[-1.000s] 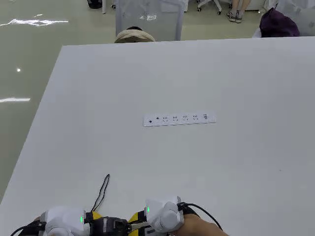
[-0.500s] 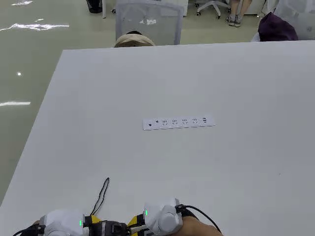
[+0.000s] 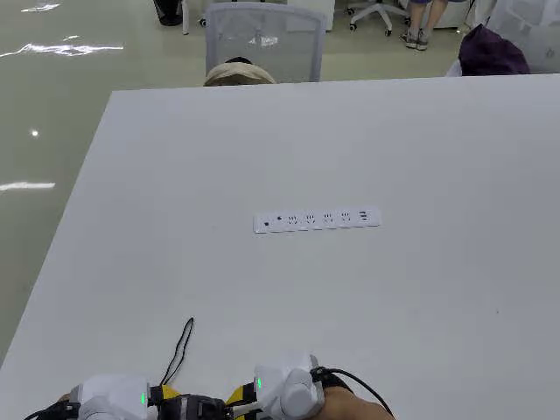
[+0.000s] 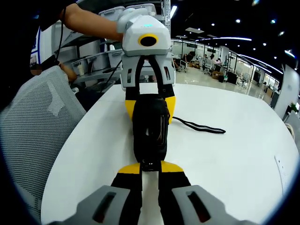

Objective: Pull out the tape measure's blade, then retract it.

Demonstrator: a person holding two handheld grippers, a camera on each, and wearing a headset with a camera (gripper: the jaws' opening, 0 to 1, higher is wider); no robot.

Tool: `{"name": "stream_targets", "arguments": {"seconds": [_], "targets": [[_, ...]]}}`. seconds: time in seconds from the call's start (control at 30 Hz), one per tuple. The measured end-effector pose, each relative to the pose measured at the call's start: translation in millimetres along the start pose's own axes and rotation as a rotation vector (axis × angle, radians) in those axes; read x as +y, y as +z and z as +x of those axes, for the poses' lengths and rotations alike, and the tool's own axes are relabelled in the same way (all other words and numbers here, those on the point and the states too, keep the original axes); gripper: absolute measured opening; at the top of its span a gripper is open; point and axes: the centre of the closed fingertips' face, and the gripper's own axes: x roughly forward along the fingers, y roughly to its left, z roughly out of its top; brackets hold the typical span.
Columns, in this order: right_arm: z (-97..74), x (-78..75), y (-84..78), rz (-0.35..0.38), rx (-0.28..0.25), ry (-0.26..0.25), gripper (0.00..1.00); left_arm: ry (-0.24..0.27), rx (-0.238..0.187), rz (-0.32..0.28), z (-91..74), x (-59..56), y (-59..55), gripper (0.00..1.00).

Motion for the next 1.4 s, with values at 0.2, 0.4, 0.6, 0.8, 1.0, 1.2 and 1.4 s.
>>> {"name": "stream_targets", "arguments": {"seconds": [0.2, 0.4, 0.6, 0.8, 1.0, 1.2, 1.4], "targets": [[-0.5, -0.2, 0.5, 0.006, -0.004, -0.003, 0.09, 0.001, 0.001, -0.001, 0.1, 0.1, -1.1, 0.28], [-1.2, 0.2, 0.4, 0.007, -0.005, -0.001, 0.09, 0.002, 0.003, 0.0, -0.5, -0.7, -0.6, 0.28], [-4.7, 0.1, -2.0, 0.008, -0.001, 0.001, 0.09, 0.003, 0.001, -0.001, -0.1, -0.5, -0.1, 0.28], [-6.6, 0.5, -3.2, 0.01, 0.002, 0.002, 0.09, 0.002, 0.001, -0.002, 0.1, -0.7, 0.1, 0.28], [-9.0, 0.5, -3.7, 0.021, -0.003, 0.005, 0.09, 0.003, 0.003, -0.001, -0.4, -0.7, 0.1, 0.28], [-11.1, 1.1, -5.1, 0.014, 0.003, 0.002, 0.09, 0.002, 0.003, 0.0, -0.4, -0.7, 0.9, 0.28], [-13.9, 1.6, -6.3, 0.022, 0.003, 0.005, 0.09, 0.003, 0.003, 0.0, 0.0, -0.7, 0.3, 0.28]]}}
